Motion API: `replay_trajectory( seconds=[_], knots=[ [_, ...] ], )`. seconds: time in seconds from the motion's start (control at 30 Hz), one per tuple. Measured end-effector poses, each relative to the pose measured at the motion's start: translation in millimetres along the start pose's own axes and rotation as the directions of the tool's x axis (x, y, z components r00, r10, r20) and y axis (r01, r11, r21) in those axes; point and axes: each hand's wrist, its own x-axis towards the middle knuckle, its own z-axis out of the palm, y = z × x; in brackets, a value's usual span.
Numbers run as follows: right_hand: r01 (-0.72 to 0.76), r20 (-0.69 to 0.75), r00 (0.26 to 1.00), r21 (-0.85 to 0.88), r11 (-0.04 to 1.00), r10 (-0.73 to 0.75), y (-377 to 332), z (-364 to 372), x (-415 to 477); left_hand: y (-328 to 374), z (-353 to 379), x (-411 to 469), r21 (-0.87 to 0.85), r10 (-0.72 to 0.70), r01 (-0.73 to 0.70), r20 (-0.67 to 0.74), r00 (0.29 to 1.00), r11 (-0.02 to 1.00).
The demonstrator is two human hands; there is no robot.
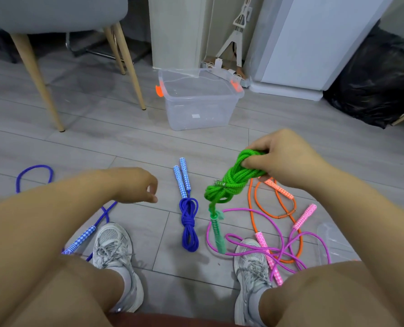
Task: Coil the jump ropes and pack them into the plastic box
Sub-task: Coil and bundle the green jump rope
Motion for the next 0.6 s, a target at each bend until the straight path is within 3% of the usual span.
replay_trajectory(
  seconds=[0.1,0.27,0.43,0.6],
  knots=[
    [-0.016,0.072,0.997,-0.051,0.999,0.020,-8,13,23,-14,-4,4,0.004,-0.023,0.022,0.076,0.997,1.000],
    [-0.010,0.058,0.998,-0.043,0.999,0.012,-14,31,71,-36,-13,15,-0.214,-0.019,0.031,0.061,0.998,0.976],
    [0.064,-0.109,0.992,-0.030,0.998,-0.067,-31,52,139,-58,-21,31,-0.157,-0.093,0.094,0.013,0.996,0.983],
    [0.230,-0.315,0.925,0.015,0.973,-0.214,-55,78,195,-86,-18,46,-0.109,-0.181,0.186,0.056,0.982,0.976]
  ],
)
